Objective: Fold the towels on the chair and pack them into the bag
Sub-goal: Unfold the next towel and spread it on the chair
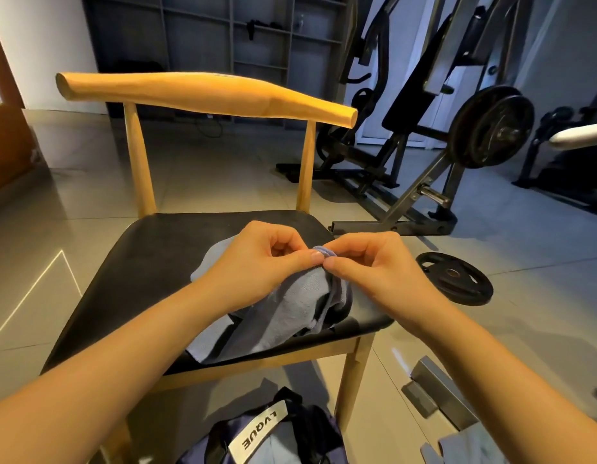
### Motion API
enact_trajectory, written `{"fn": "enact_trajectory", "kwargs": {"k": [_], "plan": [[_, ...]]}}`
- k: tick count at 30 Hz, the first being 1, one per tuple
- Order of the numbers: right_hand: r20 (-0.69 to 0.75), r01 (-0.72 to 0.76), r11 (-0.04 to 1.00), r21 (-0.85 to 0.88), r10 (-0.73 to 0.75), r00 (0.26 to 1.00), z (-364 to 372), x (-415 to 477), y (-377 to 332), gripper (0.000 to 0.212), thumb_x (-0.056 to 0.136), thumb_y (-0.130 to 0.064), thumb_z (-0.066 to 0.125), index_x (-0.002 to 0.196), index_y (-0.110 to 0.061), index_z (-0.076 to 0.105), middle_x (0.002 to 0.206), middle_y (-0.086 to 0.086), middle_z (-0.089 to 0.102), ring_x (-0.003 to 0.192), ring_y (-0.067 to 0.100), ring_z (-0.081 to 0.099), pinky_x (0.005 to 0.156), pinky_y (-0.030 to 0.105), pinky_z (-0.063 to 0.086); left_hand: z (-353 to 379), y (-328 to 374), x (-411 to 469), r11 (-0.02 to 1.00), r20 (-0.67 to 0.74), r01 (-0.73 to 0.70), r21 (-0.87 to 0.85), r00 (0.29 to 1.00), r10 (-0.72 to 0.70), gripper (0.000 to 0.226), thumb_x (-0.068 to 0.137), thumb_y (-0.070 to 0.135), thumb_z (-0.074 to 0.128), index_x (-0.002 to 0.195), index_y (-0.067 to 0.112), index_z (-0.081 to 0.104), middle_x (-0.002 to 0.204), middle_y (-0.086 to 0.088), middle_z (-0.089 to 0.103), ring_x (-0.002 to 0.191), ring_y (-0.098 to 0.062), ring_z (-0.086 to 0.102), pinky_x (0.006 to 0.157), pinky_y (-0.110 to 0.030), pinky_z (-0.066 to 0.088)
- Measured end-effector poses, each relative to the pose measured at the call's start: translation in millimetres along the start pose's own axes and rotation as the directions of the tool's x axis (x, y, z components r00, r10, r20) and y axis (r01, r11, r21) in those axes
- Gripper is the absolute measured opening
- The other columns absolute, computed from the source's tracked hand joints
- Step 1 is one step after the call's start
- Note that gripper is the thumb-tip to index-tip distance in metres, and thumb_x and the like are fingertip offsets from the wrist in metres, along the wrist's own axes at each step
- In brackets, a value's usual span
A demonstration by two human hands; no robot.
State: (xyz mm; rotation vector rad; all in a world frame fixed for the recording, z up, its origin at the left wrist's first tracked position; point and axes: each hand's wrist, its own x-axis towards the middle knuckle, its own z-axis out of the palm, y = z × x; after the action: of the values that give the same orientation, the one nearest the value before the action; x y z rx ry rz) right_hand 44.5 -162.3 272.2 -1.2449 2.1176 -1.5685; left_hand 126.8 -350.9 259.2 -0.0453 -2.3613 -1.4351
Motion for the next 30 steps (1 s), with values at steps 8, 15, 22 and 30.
{"fn": "enact_trajectory", "kwargs": {"k": [8, 15, 22, 30], "plan": [[-0.236, -0.334, 0.928, 0.166, 0.366, 0.9, -22.4, 1.7, 33.9, 0.015, 0.09, 0.003, 0.05, 0.083, 0.001, 0.063, 0.081, 0.011, 0.068, 0.082, 0.023, 0.064, 0.069, 0.028, 0.055, 1.7, -28.7, -26.4, 0.855, 0.397, -0.129, 0.502, 0.913, -0.096, 0.024, 0.087, 0.036, 0.073, 0.084, 0.013, 0.066, 0.08, -0.008, 0.061, 0.072, -0.023, 0.054, 0.067, -0.04, 0.045], [-0.338, -0.421, 0.798, 0.43, 0.575, 0.745, -44.1, -6.8, 52.8, 0.029, 0.086, 0.004, 0.042, 0.082, -0.006, 0.069, 0.079, 0.012, 0.071, 0.078, 0.022, 0.068, 0.072, 0.032, 0.058, -23.2, -40.6, -24.8, 0.886, 0.322, -0.07, 0.458, 0.942, -0.092, 0.028, 0.089, 0.038, 0.075, 0.072, 0.018, 0.066, 0.066, -0.005, 0.055, 0.061, -0.019, 0.045, 0.057, -0.024, 0.037], [-0.441, -0.456, 0.735, 0.502, 0.671, 0.596, -47.1, -8.7, 56.7, 0.027, 0.082, 0.004, 0.035, 0.067, -0.007, 0.055, 0.075, 0.014, 0.057, 0.072, 0.024, 0.06, 0.064, 0.034, 0.055, -58.9, -55.2, -20.0, 0.855, 0.378, 0.067, 0.513, 0.877, -0.296, 0.017, 0.085, 0.017, 0.08, 0.071, 0.023, 0.072, 0.06, 0.005, 0.061, 0.057, -0.007, 0.049, 0.063, -0.03, 0.041], [-0.365, -0.52, 0.69, 0.505, 0.716, 0.596, -31.8, 3.4, 56.3, 0.03, 0.099, -0.029, 0.05, 0.073, -0.013, 0.053, 0.073, 0.004, 0.059, 0.071, 0.018, 0.056, 0.071, 0.034, 0.049, -55.6, -45.5, -11.9, 0.999, -0.13, 0.053, 0.011, 0.99, -0.051, 0.014, 0.096, 0.012, 0.066, 0.096, 0.016, 0.079, 0.092, 0.0, 0.078, 0.088, -0.012, 0.071, 0.082, -0.026, 0.053]]}}
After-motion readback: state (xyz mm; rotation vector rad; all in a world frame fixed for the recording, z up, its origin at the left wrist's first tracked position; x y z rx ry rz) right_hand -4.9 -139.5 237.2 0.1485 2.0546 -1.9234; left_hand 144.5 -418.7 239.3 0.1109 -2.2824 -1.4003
